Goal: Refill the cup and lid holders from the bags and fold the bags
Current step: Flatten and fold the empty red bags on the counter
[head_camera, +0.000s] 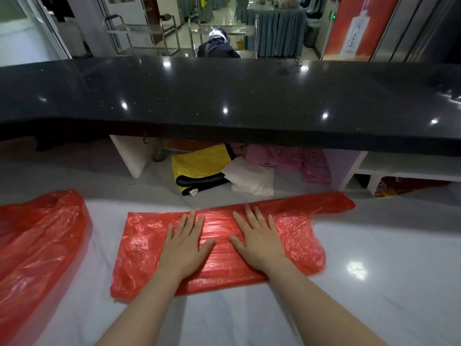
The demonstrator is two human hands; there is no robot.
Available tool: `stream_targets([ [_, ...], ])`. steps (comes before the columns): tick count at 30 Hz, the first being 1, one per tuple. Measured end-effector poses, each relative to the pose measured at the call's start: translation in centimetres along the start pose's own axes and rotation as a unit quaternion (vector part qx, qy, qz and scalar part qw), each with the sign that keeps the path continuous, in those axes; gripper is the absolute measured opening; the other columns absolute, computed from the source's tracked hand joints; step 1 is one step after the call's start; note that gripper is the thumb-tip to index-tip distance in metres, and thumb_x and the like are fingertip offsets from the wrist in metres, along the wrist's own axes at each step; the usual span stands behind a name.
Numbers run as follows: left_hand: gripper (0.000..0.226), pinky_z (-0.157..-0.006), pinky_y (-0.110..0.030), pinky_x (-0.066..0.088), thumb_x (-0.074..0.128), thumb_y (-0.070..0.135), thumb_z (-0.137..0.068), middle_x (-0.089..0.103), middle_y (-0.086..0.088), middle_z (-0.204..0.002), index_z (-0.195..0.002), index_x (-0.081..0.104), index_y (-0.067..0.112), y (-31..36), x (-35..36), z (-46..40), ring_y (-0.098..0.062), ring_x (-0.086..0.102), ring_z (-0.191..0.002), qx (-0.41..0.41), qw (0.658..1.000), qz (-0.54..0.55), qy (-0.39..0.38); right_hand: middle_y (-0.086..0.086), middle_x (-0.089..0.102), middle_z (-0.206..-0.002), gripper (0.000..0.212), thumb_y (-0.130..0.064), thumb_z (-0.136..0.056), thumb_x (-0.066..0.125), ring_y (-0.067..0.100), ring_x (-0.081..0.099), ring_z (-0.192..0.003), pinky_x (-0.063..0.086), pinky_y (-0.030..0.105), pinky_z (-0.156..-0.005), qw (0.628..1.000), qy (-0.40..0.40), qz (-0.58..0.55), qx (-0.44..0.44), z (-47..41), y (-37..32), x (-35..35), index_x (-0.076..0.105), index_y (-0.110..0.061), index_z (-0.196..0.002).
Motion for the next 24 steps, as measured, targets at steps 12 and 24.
stream_targets([
  [12,0.073,-0.117,-0.048,-0.011,0.006,0.071,-0.087,-0.01,0.008,-0.16,-0.151,-0.006,0.038,-6.6,-1.5,-0.7,-0.014,-0.01,-0.147,-0.021,1.0,-0.01,-0.001,-0.005,-0.004,-0.162,0.072,-0.071,-0.085,0.014,0.017,-0.007,-0.148,-0.008,0.042,-0.116,0.999,0.028,0.012,0.045,-0.4,-0.1,0.5,0.006,-0.042,-0.151],
  [24,0.095,-0.115,-0.046,-0.016,-0.013,0.084,-0.067,-0.017,-0.005,-0.159,-0.149,-0.015,0.038,-9.2,-2.3,-1.6,-0.034,-0.018,-0.145,0.042,0.998,-0.038,-0.012,-0.009,-0.008,-0.161,0.072,-0.072,-0.082,0.005,0.014,-0.01,-0.148,-0.008,0.039,-0.115,0.99,0.026,0.026,0.135,1.9,-1.3,1.3,-0.001,-0.046,-0.149],
])
Point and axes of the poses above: each hand's wrist, its own z-axis away from the middle knuckle, its own x-axis out of the palm, y = z × x, the point moved 5 cm from there along -z, towards the middle knuckle
